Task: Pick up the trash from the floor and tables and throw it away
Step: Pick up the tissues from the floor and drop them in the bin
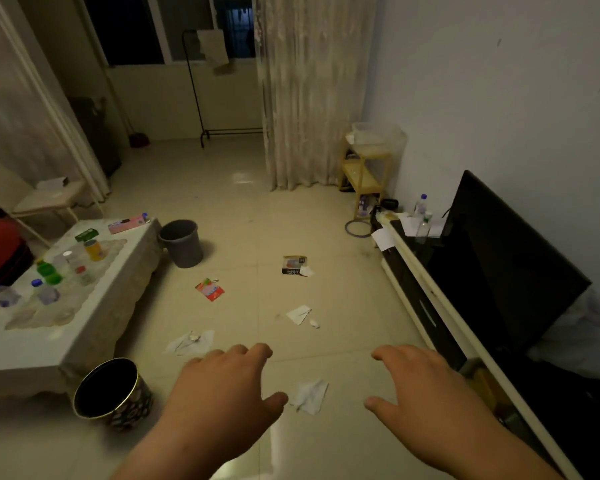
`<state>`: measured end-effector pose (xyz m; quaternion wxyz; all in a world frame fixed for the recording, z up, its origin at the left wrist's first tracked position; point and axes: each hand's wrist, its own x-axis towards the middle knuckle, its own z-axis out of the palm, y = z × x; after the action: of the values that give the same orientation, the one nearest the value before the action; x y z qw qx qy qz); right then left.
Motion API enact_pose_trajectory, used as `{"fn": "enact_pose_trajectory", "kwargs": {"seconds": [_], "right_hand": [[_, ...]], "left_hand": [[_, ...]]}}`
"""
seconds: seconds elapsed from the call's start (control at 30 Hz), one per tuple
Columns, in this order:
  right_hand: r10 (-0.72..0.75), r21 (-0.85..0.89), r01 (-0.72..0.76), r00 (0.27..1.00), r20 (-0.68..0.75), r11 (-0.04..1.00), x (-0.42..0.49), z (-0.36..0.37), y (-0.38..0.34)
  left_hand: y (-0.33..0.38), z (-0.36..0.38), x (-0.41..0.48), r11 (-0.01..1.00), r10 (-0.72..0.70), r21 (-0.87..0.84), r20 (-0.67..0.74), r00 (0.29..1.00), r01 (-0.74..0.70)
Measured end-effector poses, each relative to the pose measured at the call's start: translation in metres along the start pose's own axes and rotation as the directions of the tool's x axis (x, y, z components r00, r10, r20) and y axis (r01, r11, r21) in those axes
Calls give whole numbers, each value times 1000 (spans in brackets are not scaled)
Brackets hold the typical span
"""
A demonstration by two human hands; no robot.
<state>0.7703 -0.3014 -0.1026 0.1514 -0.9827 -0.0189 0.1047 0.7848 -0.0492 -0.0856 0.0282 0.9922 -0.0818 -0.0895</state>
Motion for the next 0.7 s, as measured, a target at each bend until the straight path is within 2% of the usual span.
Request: {"fn": "enact_pose_trajectory", "kwargs": {"seconds": [0.2, 0.4, 0.7], "right_hand": [[23, 5, -23, 1000, 14, 1000, 84, 7, 13], [3, 4, -3, 999, 37, 1000, 167, 17, 51], [-43, 5, 43, 992, 120, 999, 288, 90, 118]], "left_hand": [[0, 4, 100, 997, 72, 38, 12, 997, -73], [16, 28, 175, 998, 61, 29, 67, 996, -63], [32, 122, 291, 999, 3, 32, 135, 991, -8]]}}
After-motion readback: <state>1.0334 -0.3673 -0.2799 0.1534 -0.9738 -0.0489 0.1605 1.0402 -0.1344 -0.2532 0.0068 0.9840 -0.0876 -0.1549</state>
